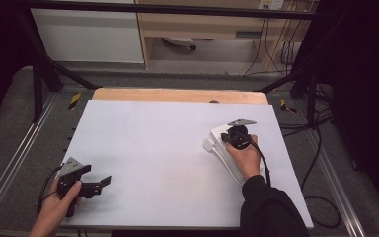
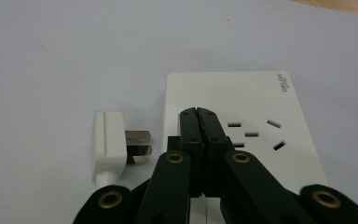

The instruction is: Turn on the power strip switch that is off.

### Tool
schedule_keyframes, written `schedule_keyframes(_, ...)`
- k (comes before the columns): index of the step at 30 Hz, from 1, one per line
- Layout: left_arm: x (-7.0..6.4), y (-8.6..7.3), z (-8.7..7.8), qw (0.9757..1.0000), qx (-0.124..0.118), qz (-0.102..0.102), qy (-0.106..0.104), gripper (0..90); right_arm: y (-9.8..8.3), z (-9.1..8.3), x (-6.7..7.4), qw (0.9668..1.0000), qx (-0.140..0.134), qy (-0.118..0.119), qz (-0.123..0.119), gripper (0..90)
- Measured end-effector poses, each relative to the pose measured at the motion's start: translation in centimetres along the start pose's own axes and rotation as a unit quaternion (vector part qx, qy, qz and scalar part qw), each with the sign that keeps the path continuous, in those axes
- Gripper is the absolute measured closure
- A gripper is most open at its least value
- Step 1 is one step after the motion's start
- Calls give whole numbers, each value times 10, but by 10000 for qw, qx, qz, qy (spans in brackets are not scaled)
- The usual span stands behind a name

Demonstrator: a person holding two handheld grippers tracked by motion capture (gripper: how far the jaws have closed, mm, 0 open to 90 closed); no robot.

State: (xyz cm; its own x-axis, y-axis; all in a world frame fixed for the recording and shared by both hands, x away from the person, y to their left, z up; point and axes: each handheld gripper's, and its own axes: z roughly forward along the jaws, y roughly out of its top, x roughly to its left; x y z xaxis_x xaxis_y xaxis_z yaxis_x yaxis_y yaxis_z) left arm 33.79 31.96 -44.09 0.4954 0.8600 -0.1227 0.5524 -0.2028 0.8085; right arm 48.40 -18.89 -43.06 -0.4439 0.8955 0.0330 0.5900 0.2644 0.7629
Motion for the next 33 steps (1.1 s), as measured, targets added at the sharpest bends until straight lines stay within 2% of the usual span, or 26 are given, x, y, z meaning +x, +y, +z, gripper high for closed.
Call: schedule_keyframes(33, -1, 0, 1, 10000, 54, 41, 4, 67, -2, 0, 2, 9999, 64, -67, -53, 900)
